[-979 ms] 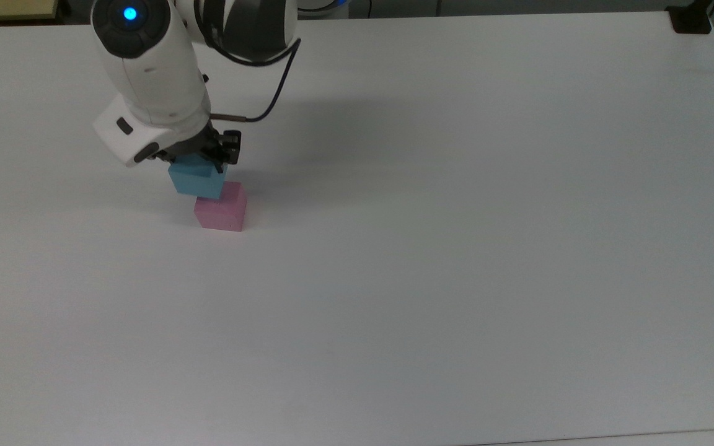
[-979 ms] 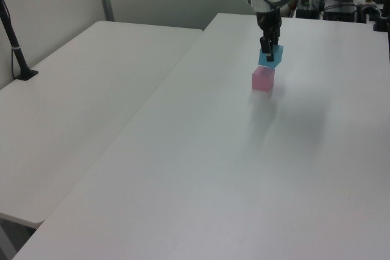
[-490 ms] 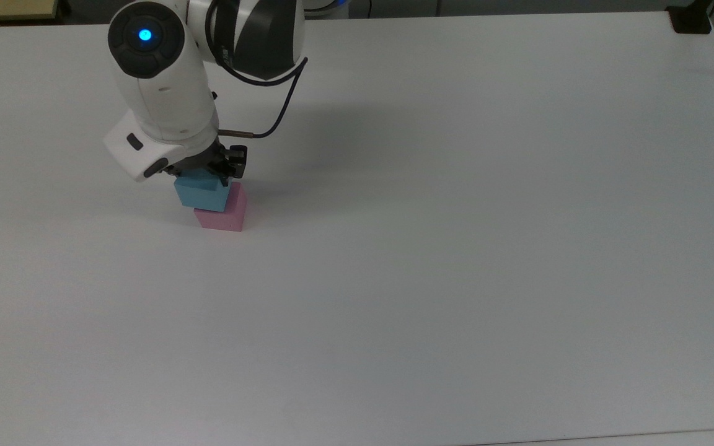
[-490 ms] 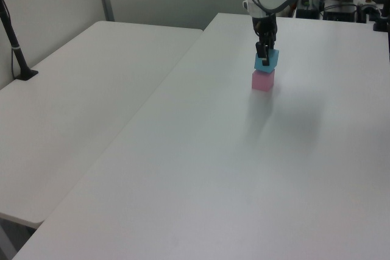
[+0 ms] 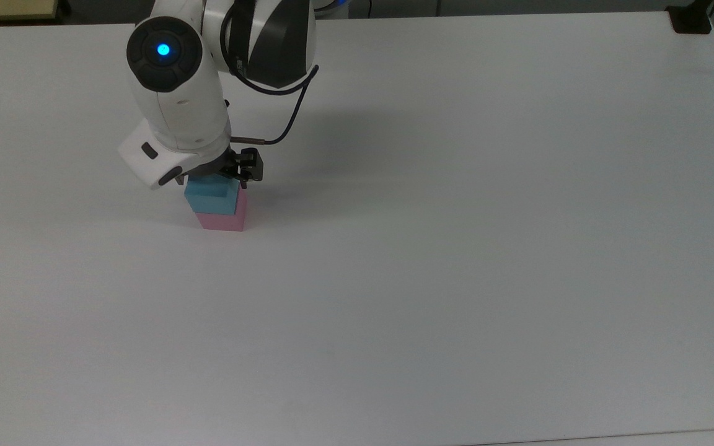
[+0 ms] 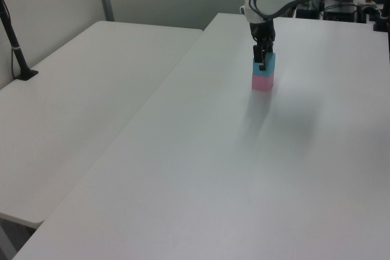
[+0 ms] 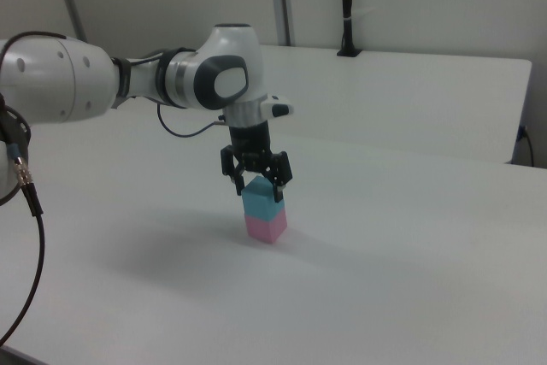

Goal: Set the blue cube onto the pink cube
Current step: 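Lower the light-blue cube onto the pink cube and release it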

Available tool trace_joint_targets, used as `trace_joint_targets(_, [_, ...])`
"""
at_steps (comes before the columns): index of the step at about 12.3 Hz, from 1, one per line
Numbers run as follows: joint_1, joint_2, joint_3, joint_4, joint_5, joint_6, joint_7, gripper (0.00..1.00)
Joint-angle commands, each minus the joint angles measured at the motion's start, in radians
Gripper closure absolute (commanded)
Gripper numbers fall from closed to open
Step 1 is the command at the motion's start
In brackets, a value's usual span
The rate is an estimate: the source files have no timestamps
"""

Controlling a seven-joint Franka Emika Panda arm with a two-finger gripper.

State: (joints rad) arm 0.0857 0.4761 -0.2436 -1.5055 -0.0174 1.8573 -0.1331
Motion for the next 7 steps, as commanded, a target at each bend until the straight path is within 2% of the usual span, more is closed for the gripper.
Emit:
trace_joint_targets(1, [0.017,-0.236,-0.006,-0.097,-0.009,-0.015,0.128,0.0])
trace_joint_targets(3, [0.049,-0.415,0.004,-0.168,-0.009,-0.134,0.17,0.0])
trace_joint_targets(4, [0.049,-0.469,0.015,-0.174,-0.007,-0.206,0.185,0.0])
trace_joint_targets(5, [0.037,-0.497,0.047,-0.17,-0.006,-0.252,0.199,0.0])
trace_joint_targets(7, [0.032,-0.536,0.053,-0.171,-0.006,-0.276,0.207,0.0])
